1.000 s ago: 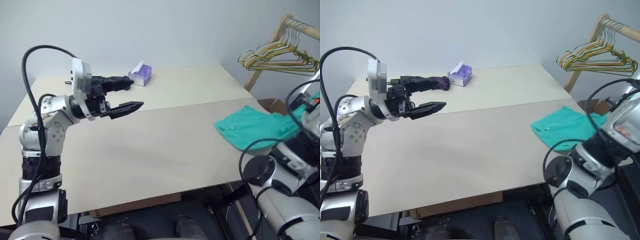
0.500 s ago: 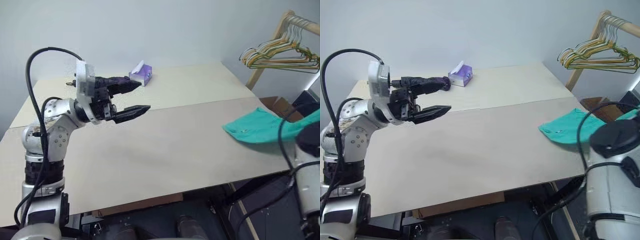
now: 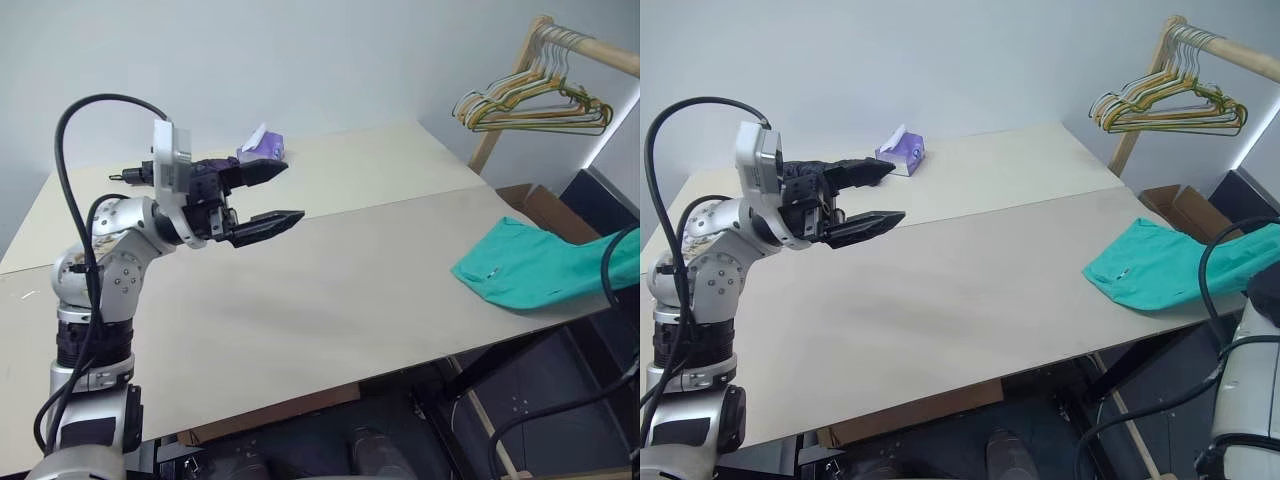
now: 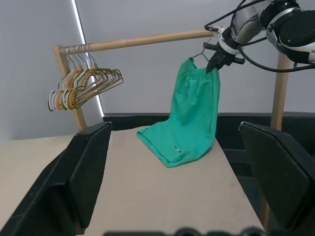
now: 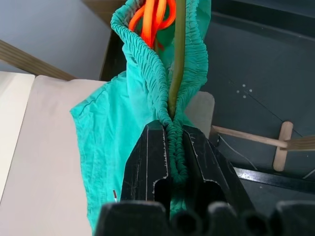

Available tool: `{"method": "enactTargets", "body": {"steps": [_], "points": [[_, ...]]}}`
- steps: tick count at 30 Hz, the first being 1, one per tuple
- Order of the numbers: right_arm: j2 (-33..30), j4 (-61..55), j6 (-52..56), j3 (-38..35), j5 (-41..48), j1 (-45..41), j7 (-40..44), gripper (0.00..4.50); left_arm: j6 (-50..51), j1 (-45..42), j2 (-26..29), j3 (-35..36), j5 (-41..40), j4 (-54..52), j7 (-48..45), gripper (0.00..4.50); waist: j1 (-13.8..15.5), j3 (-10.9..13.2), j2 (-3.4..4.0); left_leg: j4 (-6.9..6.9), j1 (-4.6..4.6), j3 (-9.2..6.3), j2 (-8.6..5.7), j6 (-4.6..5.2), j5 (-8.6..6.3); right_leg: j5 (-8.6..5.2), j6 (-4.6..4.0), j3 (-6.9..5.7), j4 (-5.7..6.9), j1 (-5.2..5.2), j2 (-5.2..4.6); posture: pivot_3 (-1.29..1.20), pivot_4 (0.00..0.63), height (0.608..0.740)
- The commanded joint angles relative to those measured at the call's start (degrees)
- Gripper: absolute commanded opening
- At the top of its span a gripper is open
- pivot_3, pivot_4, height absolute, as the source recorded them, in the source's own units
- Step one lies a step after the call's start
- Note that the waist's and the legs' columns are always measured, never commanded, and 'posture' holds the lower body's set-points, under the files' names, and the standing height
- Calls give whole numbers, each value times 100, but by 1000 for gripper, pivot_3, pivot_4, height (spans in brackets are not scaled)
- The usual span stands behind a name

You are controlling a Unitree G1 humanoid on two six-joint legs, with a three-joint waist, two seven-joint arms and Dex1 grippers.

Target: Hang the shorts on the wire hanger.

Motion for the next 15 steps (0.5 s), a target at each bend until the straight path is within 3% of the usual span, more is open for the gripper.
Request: {"method": "enactTargets", "body": {"steps": [1, 3, 7, 11, 15], "points": [[-191, 184, -419, -82, 361, 78, -172, 159, -99, -64, 46, 72, -35, -46, 0, 4500, 0, 0, 0, 0, 0, 0, 0, 0, 0, -1, 1, 0, -1, 2, 0, -132, 0, 740], [-224, 289, -517, 5, 493, 195, -217, 159, -91, -55, 40, 85, -54, -69, 13, 4500, 4, 0, 0, 0, -1, -2, 0, 0, 0, -1, 2, -2, -4, 3, 0, -128, 0, 740], [-275, 199, -640, 1035, 667, 549, 275, 159, -116, -42, 21, 106, -78, -100, 17, 4500, 5, 0, 0, 0, 2, -2, -1, 0, 0, -1, 2, -2, -6, 10, -1, -120, 0, 740], [-346, 10, -689, 1644, 772, 826, 584, 1489, -113, -4, -8, 143, -146, -133, 16, 4500, 0, 2, 0, -6, 48, -1, -1, 0, 0, -4, 7, -1, -10, 52, -1, -117, 0, 740], [-256, -312, -542, 1800, 879, 1042, 649, 2871, -99, 30, -35, 151, -222, -186, 32, 4500, 13, 2, 0, -5, 67, -2, -1, 0, 0, -14, 25, -1, -11, 74, 0, -114, 0, 740]]}}
